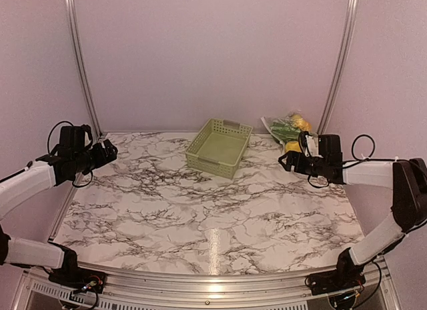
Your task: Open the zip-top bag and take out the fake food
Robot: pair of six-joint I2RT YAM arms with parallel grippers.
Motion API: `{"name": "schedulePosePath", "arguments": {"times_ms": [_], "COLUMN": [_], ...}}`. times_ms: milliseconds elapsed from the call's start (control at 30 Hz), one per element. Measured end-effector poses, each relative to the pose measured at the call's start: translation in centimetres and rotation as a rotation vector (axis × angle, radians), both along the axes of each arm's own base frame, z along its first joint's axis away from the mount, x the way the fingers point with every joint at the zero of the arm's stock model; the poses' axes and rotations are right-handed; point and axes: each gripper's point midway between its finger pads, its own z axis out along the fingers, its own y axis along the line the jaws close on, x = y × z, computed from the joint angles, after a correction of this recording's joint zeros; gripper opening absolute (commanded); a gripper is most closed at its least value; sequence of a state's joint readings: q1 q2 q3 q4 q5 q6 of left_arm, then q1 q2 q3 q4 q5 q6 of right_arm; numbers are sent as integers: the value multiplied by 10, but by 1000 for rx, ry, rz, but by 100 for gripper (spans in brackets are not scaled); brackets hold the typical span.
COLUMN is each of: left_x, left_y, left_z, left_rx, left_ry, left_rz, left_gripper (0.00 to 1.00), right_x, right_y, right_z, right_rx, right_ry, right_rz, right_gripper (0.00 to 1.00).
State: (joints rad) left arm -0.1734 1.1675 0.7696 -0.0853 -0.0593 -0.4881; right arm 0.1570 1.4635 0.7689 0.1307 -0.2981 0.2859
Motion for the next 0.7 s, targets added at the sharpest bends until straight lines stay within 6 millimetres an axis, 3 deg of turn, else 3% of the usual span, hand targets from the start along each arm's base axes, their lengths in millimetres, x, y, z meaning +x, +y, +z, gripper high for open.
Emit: {"name": "schedulePosePath", "arguments": {"times_ms": [300, 700], "left_x": [5, 3], "left_y": [12, 12], "left_z": [34, 45], "left_rx": [11, 5], "left_ry": [-89, -118], "left_rz": [69, 70], "left_gripper": [99, 99], "right_x": [55, 110], "right_y": [-20, -30], "right_z": [-40, -64], "right_rx": [-79, -75], "right_ry": [47, 59], "right_rz": [-134, -264], "right_gripper": [86, 71]}}
